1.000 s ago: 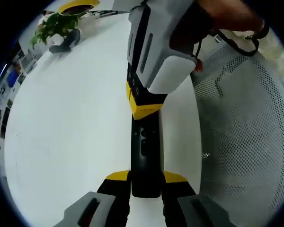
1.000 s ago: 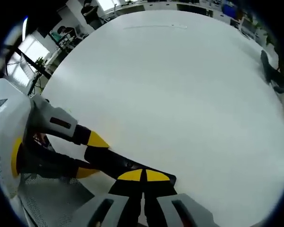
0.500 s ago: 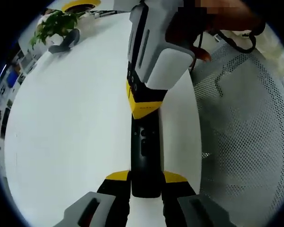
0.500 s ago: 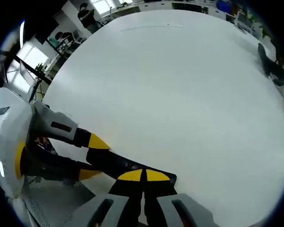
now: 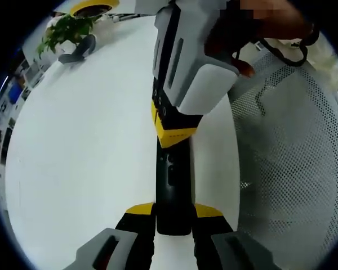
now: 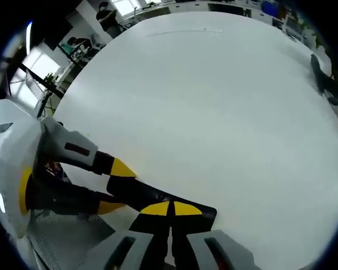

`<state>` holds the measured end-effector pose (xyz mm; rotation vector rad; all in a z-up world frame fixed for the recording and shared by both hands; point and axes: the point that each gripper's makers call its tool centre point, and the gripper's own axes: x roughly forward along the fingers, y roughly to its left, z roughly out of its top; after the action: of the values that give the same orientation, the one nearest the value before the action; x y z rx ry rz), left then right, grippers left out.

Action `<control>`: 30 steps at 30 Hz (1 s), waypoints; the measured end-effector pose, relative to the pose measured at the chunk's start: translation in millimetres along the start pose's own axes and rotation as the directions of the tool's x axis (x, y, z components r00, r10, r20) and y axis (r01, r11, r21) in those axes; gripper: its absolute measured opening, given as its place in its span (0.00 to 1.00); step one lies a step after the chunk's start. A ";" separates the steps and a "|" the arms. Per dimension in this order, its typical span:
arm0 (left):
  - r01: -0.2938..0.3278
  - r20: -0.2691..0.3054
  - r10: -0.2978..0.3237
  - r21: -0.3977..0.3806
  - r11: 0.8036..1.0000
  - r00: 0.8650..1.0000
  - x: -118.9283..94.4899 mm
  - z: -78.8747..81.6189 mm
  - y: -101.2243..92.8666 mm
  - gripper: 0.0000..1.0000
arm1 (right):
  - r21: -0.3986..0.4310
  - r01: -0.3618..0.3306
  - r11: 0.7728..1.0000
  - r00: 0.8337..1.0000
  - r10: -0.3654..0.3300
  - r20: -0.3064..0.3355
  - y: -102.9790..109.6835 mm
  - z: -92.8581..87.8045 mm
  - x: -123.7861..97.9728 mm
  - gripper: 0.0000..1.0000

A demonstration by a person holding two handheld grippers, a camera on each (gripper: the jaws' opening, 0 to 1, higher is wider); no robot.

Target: Press the specified remote control buttons in sequence, fully releasing each button before pressing the next.

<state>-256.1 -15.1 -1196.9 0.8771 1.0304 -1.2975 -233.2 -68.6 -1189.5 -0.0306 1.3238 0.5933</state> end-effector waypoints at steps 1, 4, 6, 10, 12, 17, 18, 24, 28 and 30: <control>-0.001 0.000 0.001 0.000 1.000 1.000 0.1 0.0 0.1 0.24 | 0.000 -0.001 1.000 1.000 0.001 0.000 0.0 -0.1 0.0 0.00; -0.005 0.001 0.005 0.000 1.000 1.000 0.1 0.0 0.1 0.24 | 0.004 -0.002 1.000 1.000 0.002 -0.001 0.2 -0.4 0.1 0.00; -0.008 0.004 0.008 -0.001 1.000 1.000 0.2 0.0 0.2 0.24 | 0.003 0.003 1.000 1.000 -0.003 -0.005 0.1 -0.1 0.6 0.00; -0.004 0.010 0.004 -0.007 1.000 1.000 0.0 0.0 0.4 0.24 | -0.007 0.020 1.000 1.000 -0.020 -0.015 -0.5 0.9 1.7 0.00; -0.004 0.009 0.004 -0.007 1.000 1.000 0.2 0.0 0.6 0.24 | -0.009 0.021 1.000 1.000 -0.022 -0.013 -1.3 1.4 1.8 0.00; -0.007 -0.002 0.007 -0.004 1.000 1.000 0.1 -0.1 0.3 0.24 | -0.002 0.015 1.000 1.000 -0.015 0.003 -2.5 2.3 2.3 0.00; -0.007 -0.002 0.007 -0.005 1.000 1.000 0.1 -0.2 0.3 0.24 | 0.003 0.009 1.000 1.000 -0.009 0.007 -2.2 2.0 1.5 0.00; -0.013 -0.005 0.013 0.000 1.000 1.000 0.2 -0.3 0.1 0.24 | 0.025 -0.013 1.000 1.000 0.012 0.017 -1.4 2.5 0.7 0.00; -0.009 -0.007 0.009 -0.002 1.000 1.000 0.1 -0.2 0.3 0.24 | -0.004 0.000 1.000 1.000 0.000 0.009 0.0 3.0 0.9 0.00; -0.007 -0.005 0.007 -0.003 1.000 1.000 0.2 -0.1 0.4 0.24 | -0.015 0.006 1.000 1.000 -0.005 0.005 -0.7 3.4 1.2 0.00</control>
<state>-255.7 -15.0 -1197.2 0.8810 1.0324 -1.2879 -229.7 -67.6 -1189.9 -0.0452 1.3139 0.5984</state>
